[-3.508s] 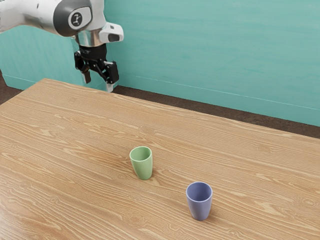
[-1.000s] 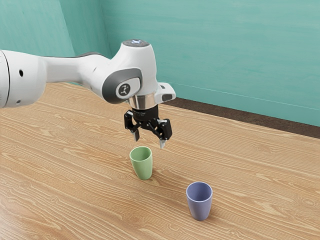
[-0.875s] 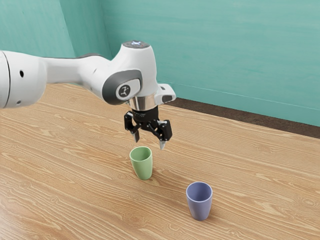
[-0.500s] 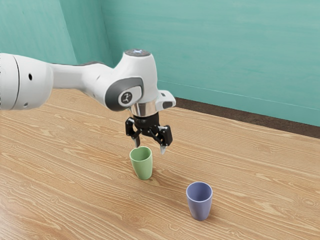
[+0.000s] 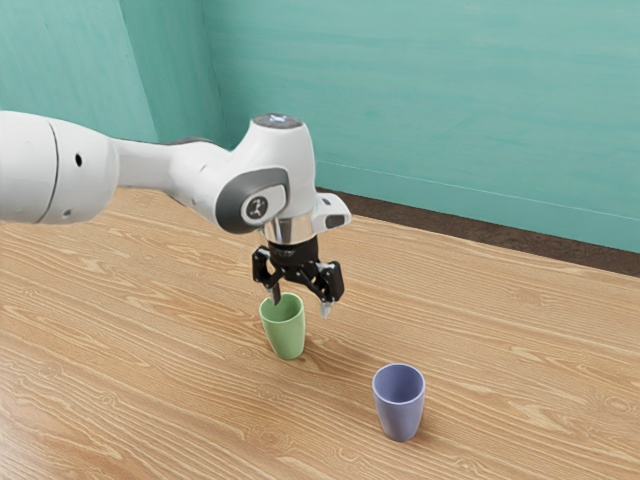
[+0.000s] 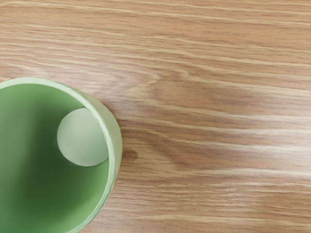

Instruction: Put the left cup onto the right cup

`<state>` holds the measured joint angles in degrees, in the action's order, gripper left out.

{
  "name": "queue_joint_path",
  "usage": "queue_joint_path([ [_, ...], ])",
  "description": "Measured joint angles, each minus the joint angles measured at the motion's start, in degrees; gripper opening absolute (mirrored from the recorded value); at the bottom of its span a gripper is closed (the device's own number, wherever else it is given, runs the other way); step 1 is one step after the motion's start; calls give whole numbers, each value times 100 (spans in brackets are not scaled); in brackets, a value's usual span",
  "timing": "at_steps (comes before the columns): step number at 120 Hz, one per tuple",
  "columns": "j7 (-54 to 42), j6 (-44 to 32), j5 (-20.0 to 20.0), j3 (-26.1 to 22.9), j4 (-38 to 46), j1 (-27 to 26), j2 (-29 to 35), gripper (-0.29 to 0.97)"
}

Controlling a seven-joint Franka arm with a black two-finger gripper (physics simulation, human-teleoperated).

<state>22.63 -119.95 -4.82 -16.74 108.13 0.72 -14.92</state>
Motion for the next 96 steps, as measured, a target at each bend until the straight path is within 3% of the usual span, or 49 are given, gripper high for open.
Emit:
queue_joint_path([
  [96,11,-142,-43,17,-7,-4,-110,68],
])
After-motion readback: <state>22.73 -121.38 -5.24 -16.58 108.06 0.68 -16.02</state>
